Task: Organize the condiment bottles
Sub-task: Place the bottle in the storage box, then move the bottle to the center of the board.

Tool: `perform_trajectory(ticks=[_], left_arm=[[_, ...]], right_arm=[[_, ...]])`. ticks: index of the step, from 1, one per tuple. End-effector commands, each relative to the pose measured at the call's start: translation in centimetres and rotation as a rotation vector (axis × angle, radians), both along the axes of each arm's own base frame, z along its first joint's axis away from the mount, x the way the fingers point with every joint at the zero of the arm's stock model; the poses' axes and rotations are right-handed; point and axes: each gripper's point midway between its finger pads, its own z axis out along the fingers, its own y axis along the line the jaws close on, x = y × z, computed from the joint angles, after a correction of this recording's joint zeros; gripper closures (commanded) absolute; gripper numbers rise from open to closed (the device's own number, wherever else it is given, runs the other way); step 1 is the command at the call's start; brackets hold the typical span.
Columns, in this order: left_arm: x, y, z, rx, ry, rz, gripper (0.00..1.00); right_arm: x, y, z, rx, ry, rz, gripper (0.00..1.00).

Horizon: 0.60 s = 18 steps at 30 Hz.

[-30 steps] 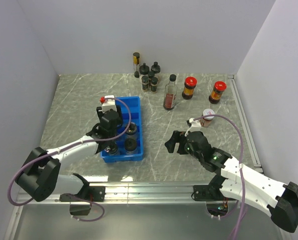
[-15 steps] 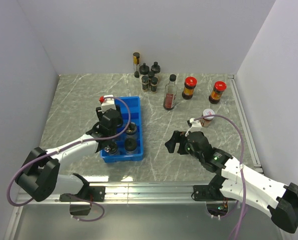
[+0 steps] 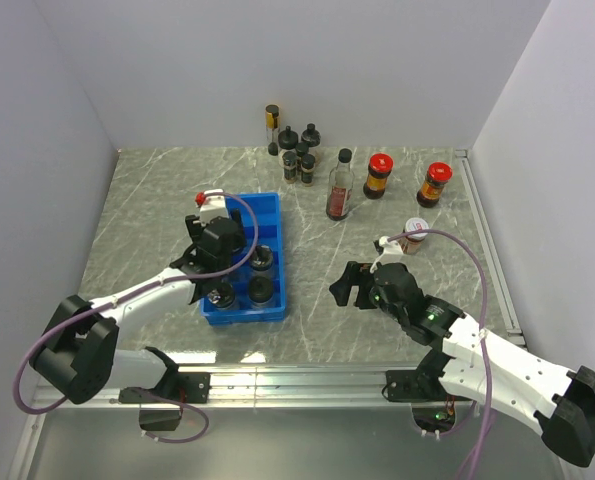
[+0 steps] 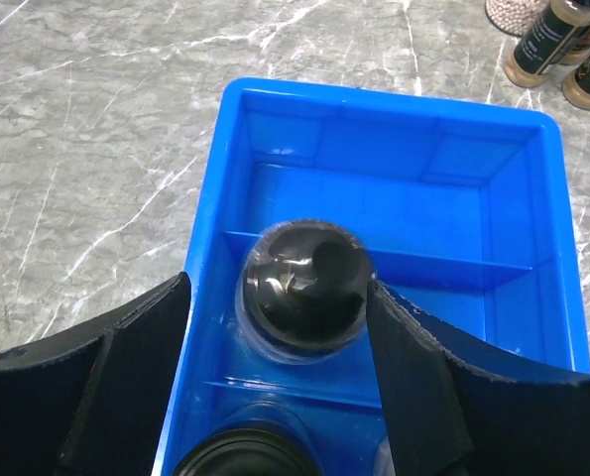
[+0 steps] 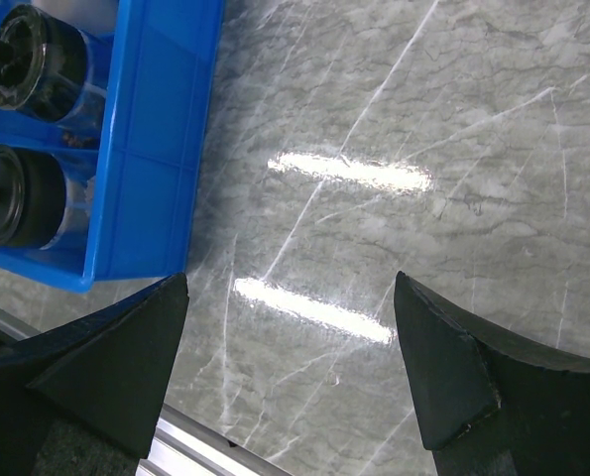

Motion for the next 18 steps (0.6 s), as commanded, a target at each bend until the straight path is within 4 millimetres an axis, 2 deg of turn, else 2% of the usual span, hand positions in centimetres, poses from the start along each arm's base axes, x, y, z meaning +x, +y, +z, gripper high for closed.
perform_trajectory(ticks=[1, 7, 12, 18], left_arm=[[0.7, -0.2, 0.9, -0.022, -0.011, 0.007, 0.23], [1.2, -0.1, 2.7, -0.02, -0.056, 0.006, 0.22], [2.2, -0.1, 6.4, -0.028, -0.127, 0.007, 0.2], [2.1, -0.3, 10.7, -0.084, -0.174, -0.013, 0.09]], right_arm=[[0.1, -0.1, 0.6, 0.004, -0.024, -0.007, 0.09], [0.2, -0.1, 0.6, 0.0, -0.026, -0.008, 0.09], [0.7, 0.0, 1.4, -0.009, -0.038, -0.011, 0.09], [1.5, -0.1, 4.1, -0.026, -0.091, -0.022, 0.08]])
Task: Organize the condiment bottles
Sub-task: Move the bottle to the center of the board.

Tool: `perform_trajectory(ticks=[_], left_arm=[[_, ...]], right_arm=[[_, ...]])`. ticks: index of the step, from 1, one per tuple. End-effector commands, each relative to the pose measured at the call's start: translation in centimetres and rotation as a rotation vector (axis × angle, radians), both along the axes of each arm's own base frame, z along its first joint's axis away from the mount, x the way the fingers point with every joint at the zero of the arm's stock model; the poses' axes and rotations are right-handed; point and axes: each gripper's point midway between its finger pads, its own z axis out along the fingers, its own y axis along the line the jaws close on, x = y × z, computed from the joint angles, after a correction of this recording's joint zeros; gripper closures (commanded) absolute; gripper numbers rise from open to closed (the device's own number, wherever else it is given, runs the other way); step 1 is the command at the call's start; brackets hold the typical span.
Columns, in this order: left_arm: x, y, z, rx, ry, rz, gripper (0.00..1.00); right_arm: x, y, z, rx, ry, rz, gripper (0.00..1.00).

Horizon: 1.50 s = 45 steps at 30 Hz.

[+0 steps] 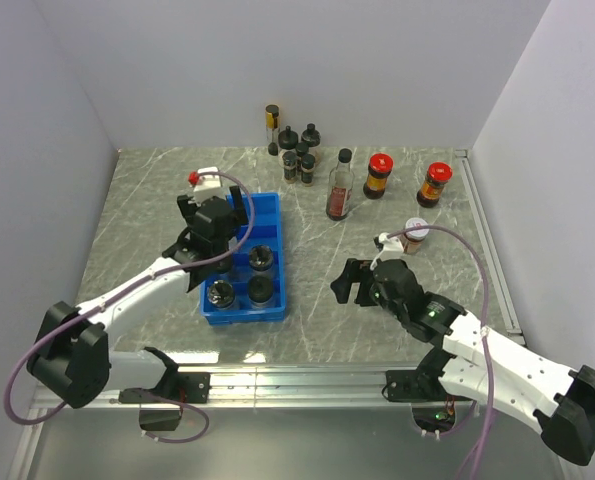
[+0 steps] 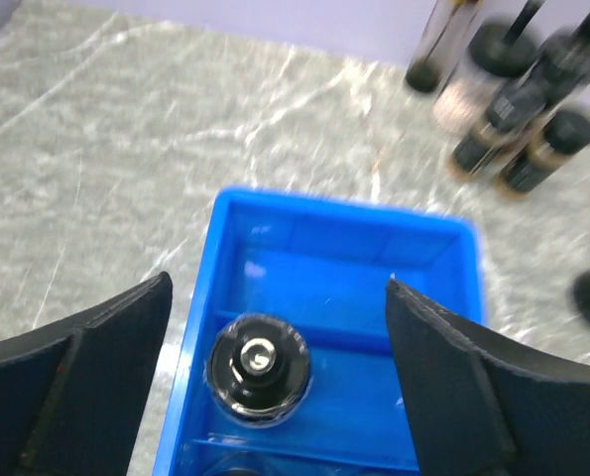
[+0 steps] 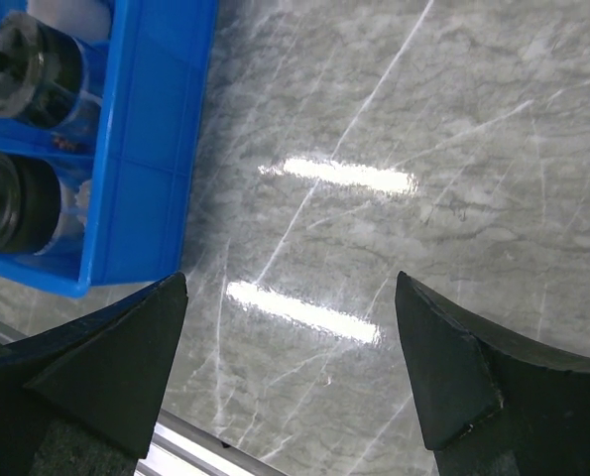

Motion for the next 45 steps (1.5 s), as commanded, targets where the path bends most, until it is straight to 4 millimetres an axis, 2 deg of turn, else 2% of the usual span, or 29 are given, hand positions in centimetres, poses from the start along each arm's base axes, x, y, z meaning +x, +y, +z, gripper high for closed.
perform_trajectory(ticks=[1, 3, 6, 7, 9, 10, 13, 14, 16, 22, 25, 28, 29, 30, 31, 32, 33, 34, 35, 36, 37, 38, 39, 40, 41, 42, 43, 44, 45], left_arm=[[-0.1, -0.2, 5.3, -0.065, -0.085, -0.026, 0.05], [-0.6, -0.6, 6.9, -0.1, -0.106, -0.064, 0.02], [-1.7, -1.7, 8.2, -0.14, -0.11, -0.151, 0.01], [-2.1, -2.0, 8.4, -0.146, -0.108, -0.176, 0.01], [-3.2, -2.5, 8.3, -0.176, -0.084, -0.227, 0.01], [-3.7, -2.7, 8.0, -0.18, -0.062, -0.246, 0.01], [-5.3, -3.8, 8.3, -0.215, -0.052, -0.345, 0.01], [-5.8, -3.9, 7.9, -0.23, -0.04, -0.357, 0.01], [-7.0, -4.3, 8.6, -0.26, -0.053, -0.412, 0.01], [-9.7, -4.1, 9.4, -0.321, -0.094, -0.473, 0.01], [-10.4, -4.3, 9.4, -0.323, -0.076, -0.501, 0.01], [-10.6, -4.4, 11.1, -0.344, -0.1, -0.508, 0.01], [-10.6, -4.5, 11.6, -0.354, -0.107, -0.512, 0.01], [-10.6, -4.6, 12.1, -0.355, -0.117, -0.519, 0.01], [-10.6, -4.7, 13.6, -0.362, -0.148, -0.528, 0.01], [-10.3, -4.6, 14.3, -0.364, -0.167, -0.517, 0.01], [-9.8, -4.6, 14.5, -0.362, -0.171, -0.507, 0.01], [-9.6, -4.7, 15.7, -0.364, -0.199, -0.51, 0.01], [-8.8, -4.8, 16.1, -0.352, -0.211, -0.506, 0.0], [-8.5, -5.0, 16.4, -0.347, -0.218, -0.504, 0.01], [-8.1, -5.0, 16.9, -0.346, -0.23, -0.497, 0.01], [-7.2, -5.1, 16.8, -0.332, -0.237, -0.487, 0.01], [-6.6, -4.7, 16.9, -0.325, -0.249, -0.458, 0.01], [-6.0, -4.4, 16.9, -0.319, -0.255, -0.433, 0.01], [-5.1, -4.1, 16.3, -0.301, -0.246, -0.41, 0.01], [-4.5, -3.6, 16.9, -0.296, -0.275, -0.383, 0.01], [-4.1, -3.2, 17.2, -0.293, -0.281, -0.361, 0.01], [-3.6, -3.1, 17.0, -0.278, -0.273, -0.347, 0.01], [-3.3, -2.8, 17.1, -0.262, -0.276, -0.329, 0.01]], right_arm=[[1.5, -0.1, 4.5, 0.002, -0.1, -0.032, 0.07], [1.9, -0.5, 5.9, -0.007, -0.136, -0.041, 0.06], [2.6, -1.5, 9.6, -0.02, -0.201, -0.078, 0.05], [2.9, -1.8, 11.9, -0.007, -0.238, -0.091, 0.04], [3.5, -2.8, 14.3, -0.028, -0.29, -0.127, 0.03], [3.8, -3.3, 16.6, -0.021, -0.324, -0.149, 0.02], [4.9, -4.8, 19.5, -0.035, -0.346, -0.207, 0.01], [5.3, -5.1, 19.9, -0.036, -0.343, -0.218, 0.0], [6.1, -5.4, 20.4, -0.043, -0.328, -0.232, 0.0], [6.3, -4.1, 21.6, -0.005, -0.35, -0.17, 0.0], [6.7, -4.2, 23.3, -0.01, -0.389, -0.167, 0.0], [7.9, -3.5, 25.2, -0.018, -0.411, -0.141, 0.0], [9.1, -3.4, 25.0, -0.036, -0.396, -0.145, 0.0], [9.6, -3.3, 26.8, -0.02, -0.423, -0.141, 0.0], [10.4, -3.2, 27.4, -0.027, -0.429, -0.134, 0.0], [12.3, -3.0, 26.6, -0.045, -0.393, -0.125, 0.0], [13.0, -3.0, 29.1, -0.02, -0.427, -0.124, 0.0], [13.9, -2.7, 29.4, -0.028, -0.422, -0.106, 0.0], [16.1, -1.9, 28.1, -0.044, -0.383, -0.077, 0.0], [16.8, -1.9, 30.6, -0.04, -0.426, -0.068, 0.0], [18.0, -1.8, 31.0, -0.048, -0.425, -0.064, 0.0], [20.5, -0.9, 29.1, -0.072, -0.374, -0.044, 0.0], [21.5, -1.4, 32.2, -0.049, -0.42, -0.048, 0.0], [22.7, -1.4, 32.8, -0.042, -0.423, -0.049, 0.0], [25.7, -0.7, 30.8, -0.051, -0.376, -0.046, 0.0], [26.1, -1.2, 34.4, -0.012, -0.438, -0.05, 0.0], [27.0, -1.1, 34.7, -0.005, -0.446, -0.049, 0.0], [28.5, -0.9, 33.8, -0.009, -0.435, -0.046, 0.0], [28.7, -1.0, 35.1, -0.002, -0.477, -0.047, 0.0]])
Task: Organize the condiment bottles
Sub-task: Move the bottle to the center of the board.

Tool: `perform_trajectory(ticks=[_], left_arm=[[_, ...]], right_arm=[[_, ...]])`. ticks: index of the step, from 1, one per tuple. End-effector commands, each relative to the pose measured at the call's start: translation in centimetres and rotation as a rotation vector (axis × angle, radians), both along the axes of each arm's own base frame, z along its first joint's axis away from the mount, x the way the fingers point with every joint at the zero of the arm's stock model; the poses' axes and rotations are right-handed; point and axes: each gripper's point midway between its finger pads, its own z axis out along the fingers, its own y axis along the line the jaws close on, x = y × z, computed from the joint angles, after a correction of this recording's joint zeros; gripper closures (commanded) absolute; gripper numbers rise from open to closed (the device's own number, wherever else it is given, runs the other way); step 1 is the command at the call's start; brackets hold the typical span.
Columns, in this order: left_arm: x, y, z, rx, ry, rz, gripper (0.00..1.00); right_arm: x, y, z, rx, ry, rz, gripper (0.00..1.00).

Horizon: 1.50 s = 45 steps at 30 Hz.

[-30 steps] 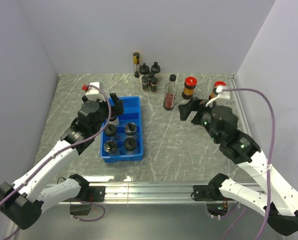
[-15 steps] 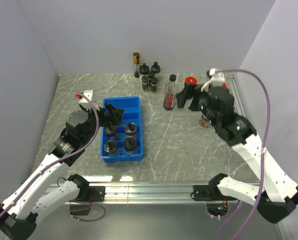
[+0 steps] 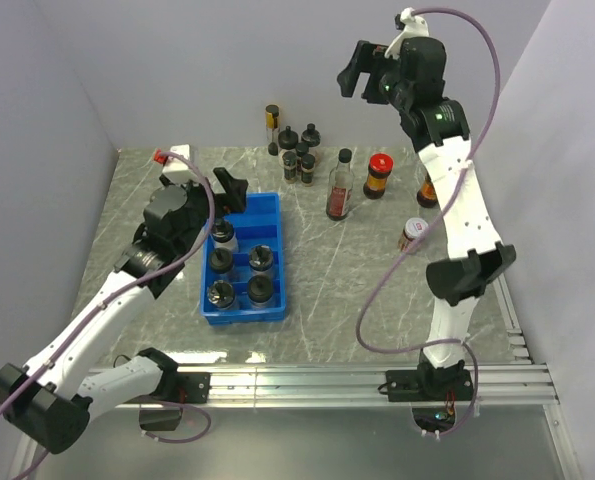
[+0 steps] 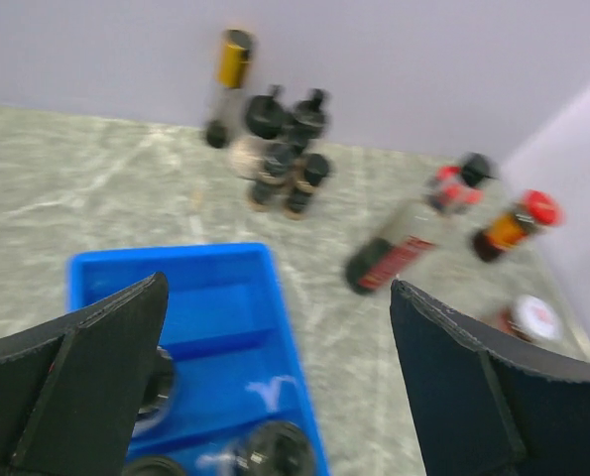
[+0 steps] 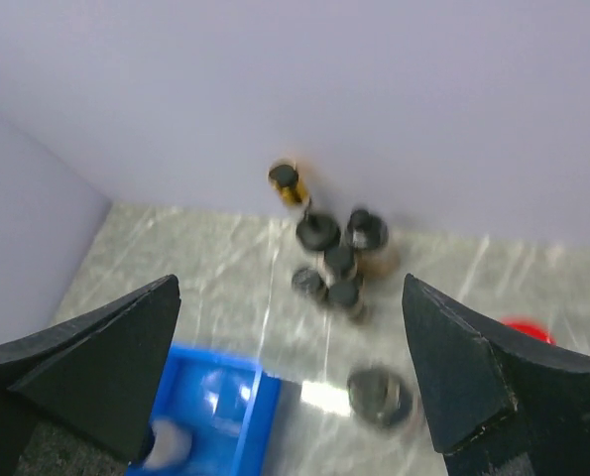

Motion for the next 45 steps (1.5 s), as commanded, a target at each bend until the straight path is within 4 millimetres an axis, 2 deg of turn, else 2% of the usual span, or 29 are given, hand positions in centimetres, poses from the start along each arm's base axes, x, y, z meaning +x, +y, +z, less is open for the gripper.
perform_trajectory(ticks=[1, 2, 3, 4, 5, 6, 7, 8, 9, 10, 11, 12, 14, 15, 18, 21, 23, 27, 29, 30, 33, 45], left_arm=[[1.6, 2.1, 3.8, 0.014, -0.106, 0.12, 0.01], [1.8, 2.6, 3.8, 0.026, -0.103, 0.151, 0.01], [1.9, 3.1, 3.8, 0.033, -0.101, 0.174, 0.01], [1.9, 3.7, 4.4, 0.035, -0.111, 0.203, 0.01], [1.9, 4.1, 4.5, 0.047, -0.116, 0.219, 0.01], [1.7, 4.6, 4.8, 0.045, -0.124, 0.236, 0.01], [1.5, 4.9, 4.5, 0.042, -0.13, 0.249, 0.01], [1.2, 5.6, 5.1, 0.032, -0.158, 0.269, 0.01], [1.0, 5.9, 5.1, 0.023, -0.173, 0.28, 0.01], [1.1, 6.0, 3.9, 0.028, -0.167, 0.283, 0.01], [1.1, 6.5, 4.4, -0.002, -0.196, 0.299, 0.01], [1.0, 6.5, 4.2, -0.012, -0.201, 0.293, 0.01], [1.7, 6.5, 3.0, -0.016, -0.17, 0.286, 0.01], [1.9, 6.2, 2.7, -0.013, -0.159, 0.275, 0.01], [2.8, 5.7, 2.1, -0.004, -0.143, 0.263, 0.01], [3.5, 4.9, 1.8, 0.003, -0.142, 0.236, 0.01], [3.9, 4.4, 2.0, 0.016, -0.141, 0.212, 0.01], [4.6, 4.1, 1.9, 0.028, -0.134, 0.209, 0.01], [4.9, 3.9, 2.0, 0.033, -0.142, 0.2, 0.01], [5.0, 3.9, 1.8, 0.037, -0.137, 0.201, 0.01], [5.3, 4.0, 1.9, 0.049, -0.125, 0.207, 0.01], [6.2, 4.0, 0.7, 0.04, -0.102, 0.201, 0.01]], right_arm=[[0.4, -0.4, 1.4, -0.018, -0.034, 0.042, 0.0], [0.0, -0.8, 2.2, -0.024, -0.059, 0.028, 0.0], [0.4, -1.0, 0.0, -0.049, -0.021, 0.02, 0.0], [0.6, -1.7, 0.0, -0.072, -0.042, -0.011, 0.0], [-0.4, -2.0, 0.4, -0.085, -0.054, -0.013, 0.0], [-0.3, -2.0, -2.3, -0.116, -0.001, -0.005, 0.0], [-0.5, -2.0, -3.0, -0.138, 0.0, 0.009, 0.0], [-1.6, -1.6, -2.8, -0.146, -0.009, 0.035, 0.0], [-2.0, -1.4, -5.9, -0.176, 0.047, 0.048, 0.0], [-2.2, -1.2, -6.2, -0.198, 0.024, 0.057, 0.0], [-3.1, -1.1, -6.1, -0.209, 0.009, 0.059, 0.0], [-3.3, -0.9, -8.5, -0.238, 0.045, 0.057, 0.0], [-3.5, -0.9, -9.4, -0.245, 0.051, 0.049, 0.0], [-3.4, -0.8, -10.8, -0.257, 0.079, 0.053, 0.0], [-3.3, 0.0, -12.9, -0.286, 0.106, 0.075, 0.0], [-2.6, 0.8, -13.9, -0.298, 0.107, 0.076, 0.0], [-1.6, 0.5, -14.7, -0.332, 0.114, 0.009, 0.0], [-0.2, 1.0, -14.2, -0.326, 0.096, -0.001, 0.0], [0.5, 1.4, -15.8, -0.339, 0.146, 0.005, 0.0], [0.8, 1.6, -15.6, -0.335, 0.148, 0.005, 0.0], [1.0, 1.8, -17.4, -0.323, 0.201, -0.001, 0.02], [0.0, 1.3, -20.5, -0.297, 0.27, -0.035, 0.14]])
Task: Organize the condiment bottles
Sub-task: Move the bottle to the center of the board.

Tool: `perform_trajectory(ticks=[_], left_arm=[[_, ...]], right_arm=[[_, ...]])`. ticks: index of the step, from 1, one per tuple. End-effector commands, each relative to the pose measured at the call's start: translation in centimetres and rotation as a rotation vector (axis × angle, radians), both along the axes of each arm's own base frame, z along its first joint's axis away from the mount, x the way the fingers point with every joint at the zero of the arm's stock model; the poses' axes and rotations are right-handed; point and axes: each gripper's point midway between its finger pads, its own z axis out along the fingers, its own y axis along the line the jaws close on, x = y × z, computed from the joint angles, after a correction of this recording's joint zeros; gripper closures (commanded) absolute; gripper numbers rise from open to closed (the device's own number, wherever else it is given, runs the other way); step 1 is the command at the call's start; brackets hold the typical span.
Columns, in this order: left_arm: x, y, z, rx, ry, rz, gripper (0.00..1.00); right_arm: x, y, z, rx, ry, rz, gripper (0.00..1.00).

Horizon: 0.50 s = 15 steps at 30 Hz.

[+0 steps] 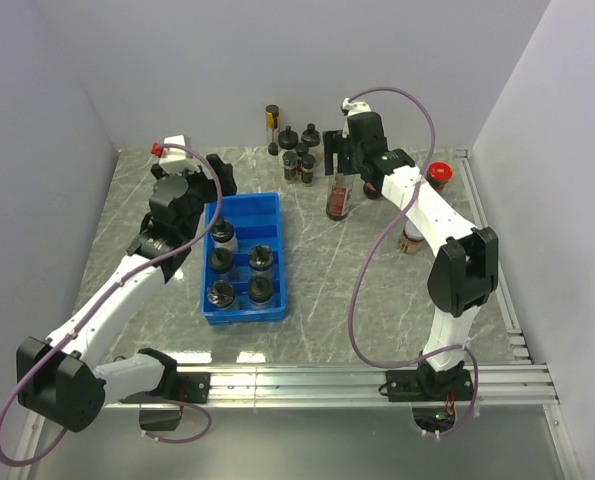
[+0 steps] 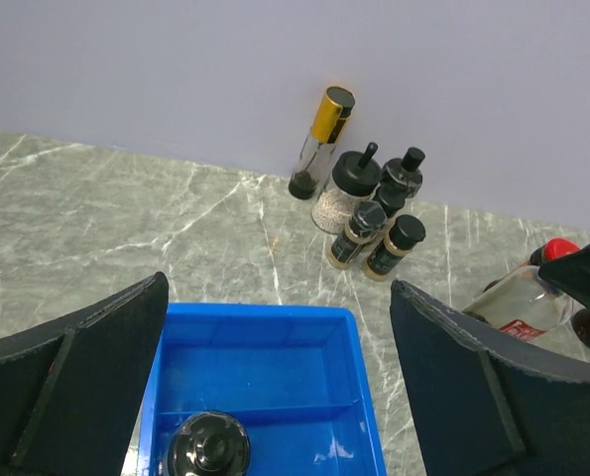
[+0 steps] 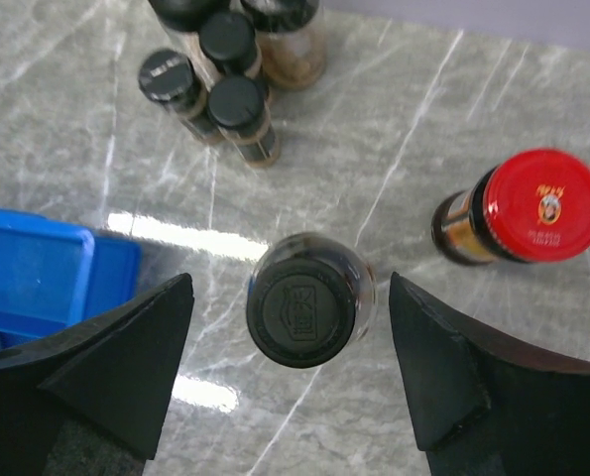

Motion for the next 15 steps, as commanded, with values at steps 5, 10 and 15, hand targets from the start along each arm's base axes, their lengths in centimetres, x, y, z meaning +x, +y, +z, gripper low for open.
perform_trajectory(ticks=[5, 10, 15], left_arm=[[0.4, -0.4, 2.5, -0.035, -0.062, -0.021, 0.01], [0.2, -0.2, 2.6, -0.037, -0.065, -0.016, 0.01], [0.2, -0.2, 2.6, -0.038, -0.062, -0.019, 0.01]], right_arm=[[0.4, 0.1, 1.5, 0.05, -0.038, -0.043, 0.23], [0.9, 0.5, 2.0, 0.07, -0.06, -0.048, 0.33], [1.2, 0.8, 1.8, 0.078, -0.052, -0.042, 0.52]])
